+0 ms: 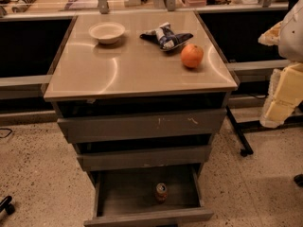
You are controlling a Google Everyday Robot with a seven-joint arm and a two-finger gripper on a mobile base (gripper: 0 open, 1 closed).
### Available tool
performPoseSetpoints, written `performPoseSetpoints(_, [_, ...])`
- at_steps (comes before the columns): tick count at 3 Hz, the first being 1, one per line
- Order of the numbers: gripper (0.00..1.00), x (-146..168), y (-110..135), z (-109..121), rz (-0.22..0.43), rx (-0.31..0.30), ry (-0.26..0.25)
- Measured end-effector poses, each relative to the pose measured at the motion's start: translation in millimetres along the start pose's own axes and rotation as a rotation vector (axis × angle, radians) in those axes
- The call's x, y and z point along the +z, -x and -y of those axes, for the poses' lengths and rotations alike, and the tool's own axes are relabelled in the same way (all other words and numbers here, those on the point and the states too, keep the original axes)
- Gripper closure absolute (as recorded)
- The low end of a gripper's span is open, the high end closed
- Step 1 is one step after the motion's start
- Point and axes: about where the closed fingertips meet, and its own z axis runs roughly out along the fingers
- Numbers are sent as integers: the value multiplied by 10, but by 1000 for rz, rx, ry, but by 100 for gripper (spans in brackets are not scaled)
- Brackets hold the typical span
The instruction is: Pick coke can from bottom drawer and place on counter
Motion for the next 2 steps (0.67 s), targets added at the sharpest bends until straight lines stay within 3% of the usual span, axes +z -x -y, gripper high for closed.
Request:
performPoseSetpoints(1, [0,0,0,0,0,0,0])
performPoseSetpoints(2, [14,57,4,-18,27,5,3])
